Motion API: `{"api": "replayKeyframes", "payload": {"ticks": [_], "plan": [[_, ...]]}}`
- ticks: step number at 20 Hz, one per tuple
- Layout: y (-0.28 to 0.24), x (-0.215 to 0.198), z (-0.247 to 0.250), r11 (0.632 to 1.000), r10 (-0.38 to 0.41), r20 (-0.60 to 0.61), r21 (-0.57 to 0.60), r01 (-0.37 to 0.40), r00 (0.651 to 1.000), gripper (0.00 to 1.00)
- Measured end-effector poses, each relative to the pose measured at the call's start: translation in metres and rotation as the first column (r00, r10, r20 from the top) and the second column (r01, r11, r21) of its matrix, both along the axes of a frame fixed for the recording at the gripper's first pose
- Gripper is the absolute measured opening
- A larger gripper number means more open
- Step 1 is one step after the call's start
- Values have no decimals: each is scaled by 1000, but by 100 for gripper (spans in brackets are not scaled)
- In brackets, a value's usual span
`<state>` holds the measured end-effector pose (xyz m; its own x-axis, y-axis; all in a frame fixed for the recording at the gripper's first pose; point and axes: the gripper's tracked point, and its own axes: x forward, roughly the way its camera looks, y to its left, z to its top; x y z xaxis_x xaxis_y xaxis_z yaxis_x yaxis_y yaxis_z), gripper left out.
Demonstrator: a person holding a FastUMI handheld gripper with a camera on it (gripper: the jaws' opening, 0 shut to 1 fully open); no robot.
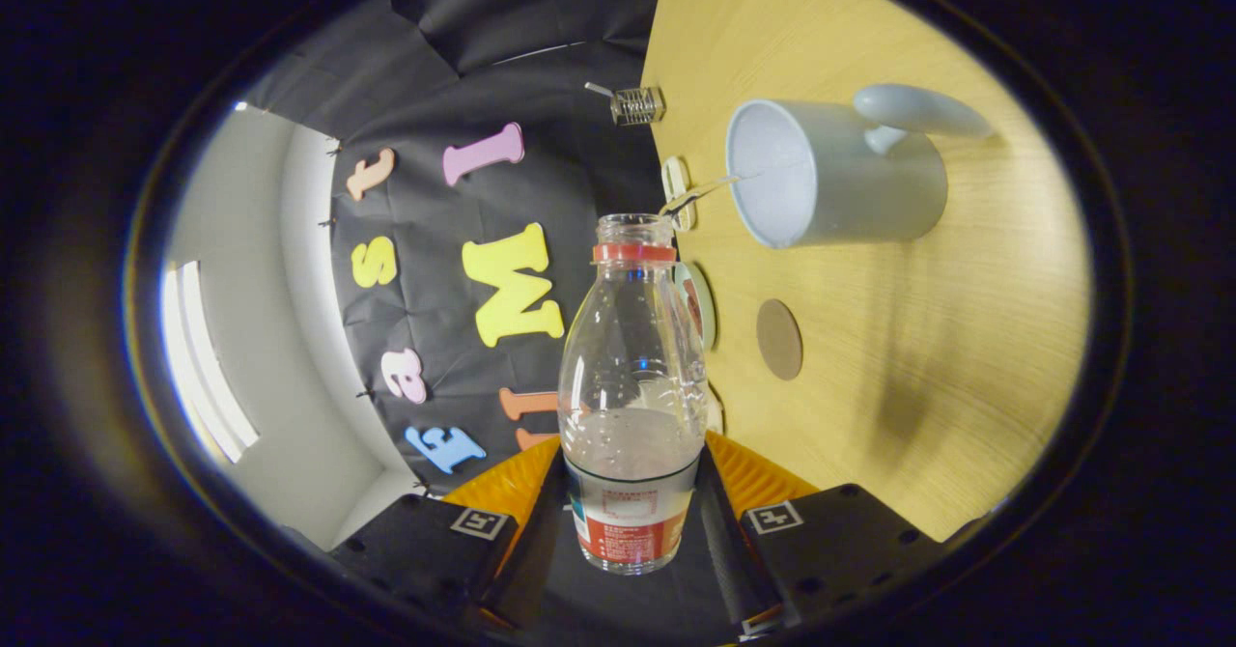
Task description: Take the bottle from table, then pour the juice into the cup, finally place the bottle on the coaster
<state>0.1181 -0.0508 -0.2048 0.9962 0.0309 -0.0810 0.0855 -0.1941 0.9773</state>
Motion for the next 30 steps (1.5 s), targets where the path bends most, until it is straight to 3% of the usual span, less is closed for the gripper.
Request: {"api": "replayKeyframes", "payload": {"ticks": [30], "plan": [[-3, 10, 20, 990, -12, -6, 139, 12, 1000, 75]]}}
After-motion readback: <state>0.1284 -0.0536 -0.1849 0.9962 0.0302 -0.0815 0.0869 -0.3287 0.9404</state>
